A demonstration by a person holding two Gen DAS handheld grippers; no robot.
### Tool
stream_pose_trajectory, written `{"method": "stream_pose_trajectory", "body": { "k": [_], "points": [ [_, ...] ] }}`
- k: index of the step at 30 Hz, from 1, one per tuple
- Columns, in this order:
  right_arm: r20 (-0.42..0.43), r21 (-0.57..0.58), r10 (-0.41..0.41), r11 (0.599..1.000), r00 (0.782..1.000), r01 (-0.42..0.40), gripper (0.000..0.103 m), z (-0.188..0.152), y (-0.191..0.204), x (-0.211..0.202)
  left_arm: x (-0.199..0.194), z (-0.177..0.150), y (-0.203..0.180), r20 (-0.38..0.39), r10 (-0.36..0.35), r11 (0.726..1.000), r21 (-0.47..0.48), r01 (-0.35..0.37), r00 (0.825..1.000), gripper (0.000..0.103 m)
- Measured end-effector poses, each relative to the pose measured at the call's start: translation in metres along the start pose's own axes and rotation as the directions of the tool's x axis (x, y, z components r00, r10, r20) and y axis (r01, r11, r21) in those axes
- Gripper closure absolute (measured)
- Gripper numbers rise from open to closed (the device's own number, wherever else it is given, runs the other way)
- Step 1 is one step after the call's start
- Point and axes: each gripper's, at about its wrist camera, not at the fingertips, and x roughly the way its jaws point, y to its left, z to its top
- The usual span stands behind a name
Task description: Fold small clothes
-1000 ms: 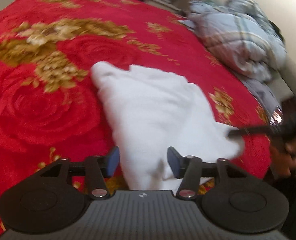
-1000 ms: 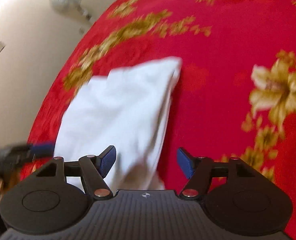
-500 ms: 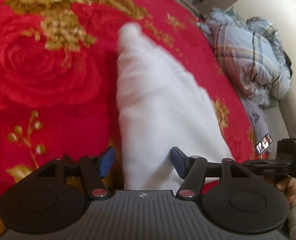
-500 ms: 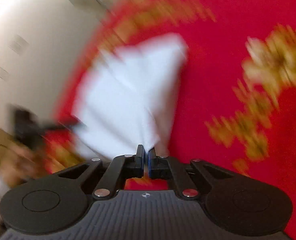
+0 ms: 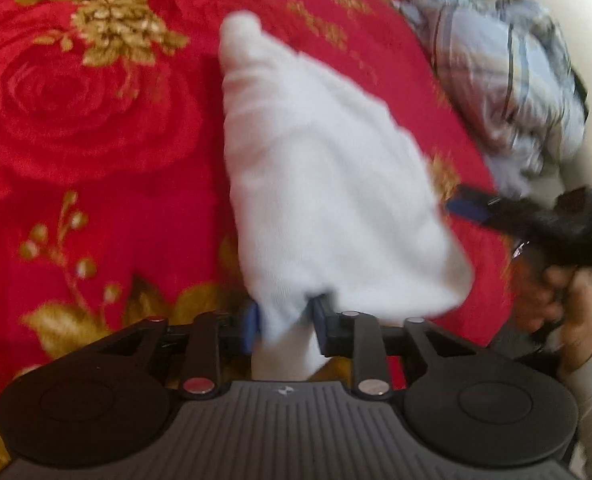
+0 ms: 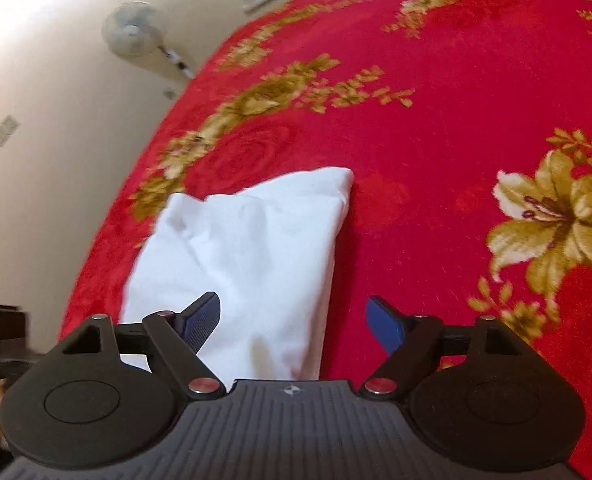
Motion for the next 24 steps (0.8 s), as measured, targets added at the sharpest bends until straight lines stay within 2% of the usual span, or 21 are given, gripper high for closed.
{"method": "stream_pose_trajectory", "body": {
  "k": [2,4,5,7,9,10,12,14,16,18,19,21,22,23,24],
  "points": [
    [-0.005,0.024,-0.031,0.999,0.999,0.031,0.022,0.006,0.000,0.017,0.002,0.010,-0.001,0.027,0.000,1.000,-0.015,0.000,1.000,0.051],
    [0.004,0.071,-0.044,0.997,0.999,0.044,0.025,0.015,0.002,0.032,0.010,0.019,-0.006,0.017,0.013,0.999,-0.040,-0.012,1.000,0.045],
    [0.006,0.089,-0.047,0.995,0.999,0.046,0.030,0.016,0.002,0.038,0.014,0.023,-0.008,0.007,0.021,0.999,-0.050,-0.020,1.000,0.040],
    [0.009,0.124,-0.067,0.990,0.998,0.065,0.050,0.019,0.001,0.048,0.017,0.029,-0.011,0.004,0.045,0.998,-0.043,-0.045,0.999,0.035],
    [0.012,0.148,-0.074,0.986,0.997,0.072,0.093,0.016,-0.002,0.052,0.013,0.033,-0.014,-0.009,0.041,0.999,-0.029,-0.041,0.999,0.035],
    [0.030,0.162,-0.087,0.984,0.996,0.081,0.099,0.017,-0.005,0.051,0.006,0.035,-0.015,0.002,0.028,0.999,-0.025,-0.028,1.000,0.035],
    [0.074,0.174,-0.092,0.982,0.993,0.078,0.099,0.020,-0.008,0.044,-0.011,0.038,-0.010,0.071,-0.013,0.999,-0.032,0.015,0.997,0.030],
    [0.104,0.158,-0.124,0.982,0.987,0.107,0.099,0.022,-0.009,0.036,-0.019,0.041,-0.001,0.161,-0.035,0.996,-0.071,0.047,0.986,0.025],
    [0.077,0.157,-0.128,0.981,0.989,0.114,0.098,0.023,-0.011,0.038,-0.012,0.047,0.002,0.197,0.011,0.995,-0.099,0.009,0.980,0.023],
    [0.062,0.178,-0.106,0.980,0.992,0.093,0.084,0.022,-0.011,0.037,0.008,0.052,0.002,0.157,0.025,0.995,-0.099,-0.009,0.987,0.023],
    [0.064,0.172,-0.090,0.982,0.994,0.078,0.074,0.022,-0.010,0.036,0.016,0.053,0.002,0.136,0.016,0.995,-0.102,-0.002,0.991,0.023],
    [0.068,0.155,-0.058,0.987,0.996,0.047,0.019,0.021,-0.004,0.035,0.033,0.054,0.003,0.106,0.026,0.994,-0.112,-0.014,0.994,0.023],
    [0.050,0.139,-0.045,0.990,0.998,0.037,0.011,0.020,-0.001,0.038,0.040,0.054,0.005,0.101,0.037,0.992,-0.120,-0.025,0.994,0.023],
    [0.011,0.119,-0.031,0.992,0.999,0.030,0.009,0.016,0.002,0.045,0.045,0.054,0.007,0.113,0.038,0.992,-0.126,-0.023,0.993,0.023],
    [-0.039,0.099,-0.019,0.995,0.999,0.023,0.011,0.011,0.005,0.053,0.046,0.053,0.007,0.134,0.033,0.992,-0.122,-0.017,0.990,0.026]
  ]
}}
